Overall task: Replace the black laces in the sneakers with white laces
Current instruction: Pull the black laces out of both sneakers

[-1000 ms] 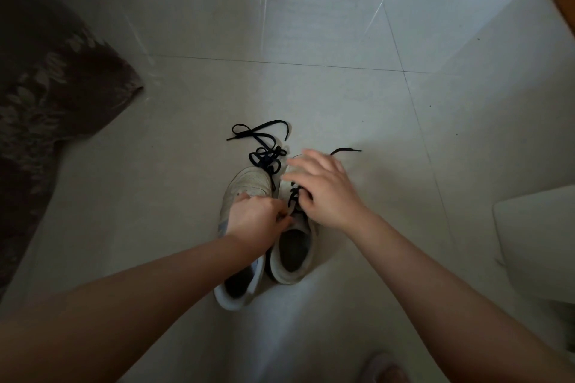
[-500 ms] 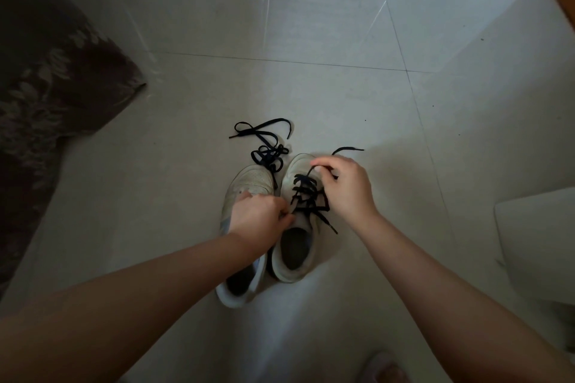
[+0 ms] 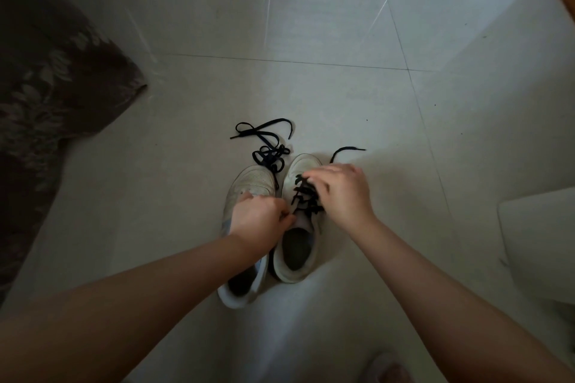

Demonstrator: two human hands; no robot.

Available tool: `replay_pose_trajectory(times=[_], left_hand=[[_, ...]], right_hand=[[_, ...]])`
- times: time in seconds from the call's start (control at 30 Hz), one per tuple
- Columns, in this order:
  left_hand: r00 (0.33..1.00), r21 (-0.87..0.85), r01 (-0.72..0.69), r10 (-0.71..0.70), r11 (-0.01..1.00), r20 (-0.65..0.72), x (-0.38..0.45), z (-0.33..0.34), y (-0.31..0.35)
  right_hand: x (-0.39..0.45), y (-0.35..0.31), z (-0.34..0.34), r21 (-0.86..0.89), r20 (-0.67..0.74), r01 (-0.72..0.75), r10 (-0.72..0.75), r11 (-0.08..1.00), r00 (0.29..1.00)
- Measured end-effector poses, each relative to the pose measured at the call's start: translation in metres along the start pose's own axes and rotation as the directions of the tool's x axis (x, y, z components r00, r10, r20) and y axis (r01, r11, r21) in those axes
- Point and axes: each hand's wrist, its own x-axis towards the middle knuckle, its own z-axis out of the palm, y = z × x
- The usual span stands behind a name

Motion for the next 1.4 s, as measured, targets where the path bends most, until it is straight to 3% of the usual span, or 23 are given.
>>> replay_pose_trajectory(times=[0.07, 0.17, 0.23, 0.33, 0.43, 0.53, 0.77, 0.93, 1.07, 1.2, 1.33, 1.4], left_hand=[[1.000, -0.011, -0.001, 0.001, 1.000, -0.001, 0.000, 0.000, -0.001], [1.000, -0.011, -0.005, 0.005, 1.000, -0.014, -0.001, 0.001, 0.000], [1.000, -0.003, -0.006, 0.006, 1.000, -0.018, -0.002, 0.002, 0.000], [1.000, 0.005, -0.012, 0.012, 1.000, -0.027, 0.000, 0.003, 0.000], [0.999, 0.023, -0.018, 0.019, 1.000, -0.038, 0.001, 0.004, 0.000], [0.998, 0.029, -0.022, 0.024, 0.999, -0.051, 0.001, 0.004, 0.000], [0.998, -0.010, -0.016, 0.015, 1.000, -0.053, 0.000, 0.002, 0.000], [0.999, -0.029, -0.012, 0.011, 1.000, -0.030, 0.007, 0.000, 0.006], [0.998, 0.017, -0.060, 0.060, 0.998, 0.002, 0.006, 0.005, 0.010], [0.997, -0.083, -0.056, 0.050, 0.995, -0.066, 0.001, 0.009, 0.005], [0.960, -0.090, -0.195, 0.171, 0.977, -0.223, -0.004, 0.015, 0.006], [0.953, -0.074, -0.253, 0.235, 0.965, -0.189, -0.007, 0.015, 0.013]], right_hand=[[0.000, 0.003, -0.007, 0.063, -0.065, -0.119, 0.123, 0.991, 0.990], [-0.006, 0.000, -0.012, 0.181, -0.054, -0.283, 0.297, 0.942, 0.953], [-0.007, 0.000, -0.011, 0.168, -0.052, -0.311, 0.323, 0.936, 0.945], [-0.004, 0.003, -0.006, -0.059, 0.080, -0.071, 0.076, 0.996, 0.994], [0.000, -0.005, 0.000, -0.126, 0.277, 0.221, -0.180, 0.967, 0.944], [-0.002, -0.008, 0.006, -0.207, 0.268, 0.319, -0.260, 0.925, 0.928], [-0.003, -0.007, 0.005, -0.136, 0.006, 0.096, -0.096, 0.986, 0.995], [-0.013, -0.005, 0.003, -0.161, -0.116, 0.021, -0.040, 0.987, 0.992], [0.016, -0.015, -0.021, -0.052, -0.263, -0.051, 0.035, 0.997, 0.964], [0.034, -0.010, -0.026, 0.061, 0.017, -0.213, 0.212, 0.975, 0.977], [-0.007, 0.009, -0.018, 0.118, 0.021, -0.259, 0.258, 0.959, 0.966], [-0.033, 0.018, -0.018, 0.213, 0.176, -0.354, 0.320, 0.911, 0.931]])
